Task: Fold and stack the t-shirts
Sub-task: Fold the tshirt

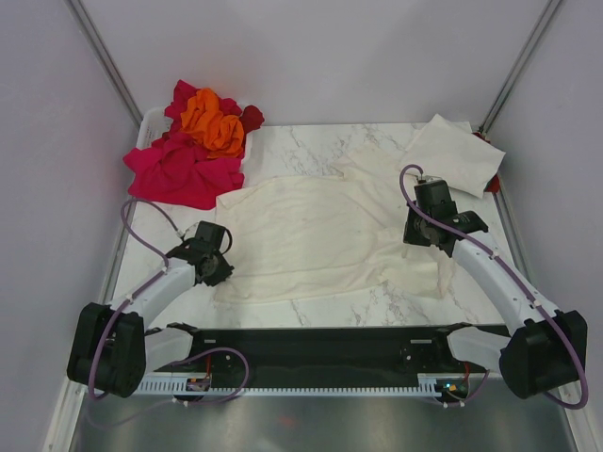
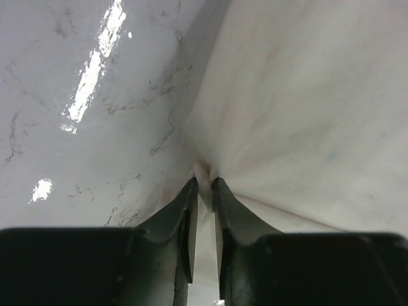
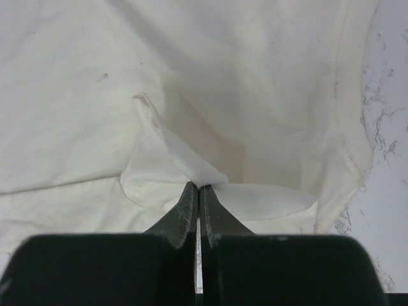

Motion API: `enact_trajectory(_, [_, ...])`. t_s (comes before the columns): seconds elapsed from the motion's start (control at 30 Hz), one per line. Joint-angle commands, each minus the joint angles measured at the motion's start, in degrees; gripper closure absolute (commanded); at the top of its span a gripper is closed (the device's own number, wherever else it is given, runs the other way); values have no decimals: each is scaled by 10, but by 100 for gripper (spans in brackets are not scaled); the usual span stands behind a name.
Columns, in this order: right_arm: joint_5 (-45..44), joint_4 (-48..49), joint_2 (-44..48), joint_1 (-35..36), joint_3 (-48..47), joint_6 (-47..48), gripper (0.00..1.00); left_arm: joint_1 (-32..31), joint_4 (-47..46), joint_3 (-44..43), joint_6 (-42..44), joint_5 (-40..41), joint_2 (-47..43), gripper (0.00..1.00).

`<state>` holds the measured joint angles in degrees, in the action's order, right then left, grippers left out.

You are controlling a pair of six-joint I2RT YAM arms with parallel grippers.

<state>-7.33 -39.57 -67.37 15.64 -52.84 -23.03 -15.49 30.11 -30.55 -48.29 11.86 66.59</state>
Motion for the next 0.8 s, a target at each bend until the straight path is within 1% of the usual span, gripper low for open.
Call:
enact_trajectory(0.0, [3,17,0,3,4,8,100,2,-16,11,9,2,-3,82])
enact_trajectory(0.1, [4,17,2,2,3,7,100,1,-15,12,11,-9,-18,90])
enact_trajectory(0.23, [11,12,6,3,0,8,100,2,-14,11,12,-41,-55,88])
enact_trajectory(0.33, [14,5,10,3,-3,7,100,2,-4,9,12,-69,-79,82])
enact_trajectory(0.47, [14,-1,22,4,-3,6,100,2,13,9,9,-83,-104,82])
enact_trajectory(0.57, [15,-3,24,4,-3,6,100,2,19,12,10,-85,-117,90])
enact_trajectory(0.6, [19,-6,25,3,-3,4,100,2,22,12,10,-87,-119,95])
enact_trajectory(0.63, [21,-8,28,4,-3,5,100,2,24,11,10,-90,-122,98])
enact_trajectory(0.77, [26,-26,42,4,-5,3,100,2,36,0,2,-116,-142,98])
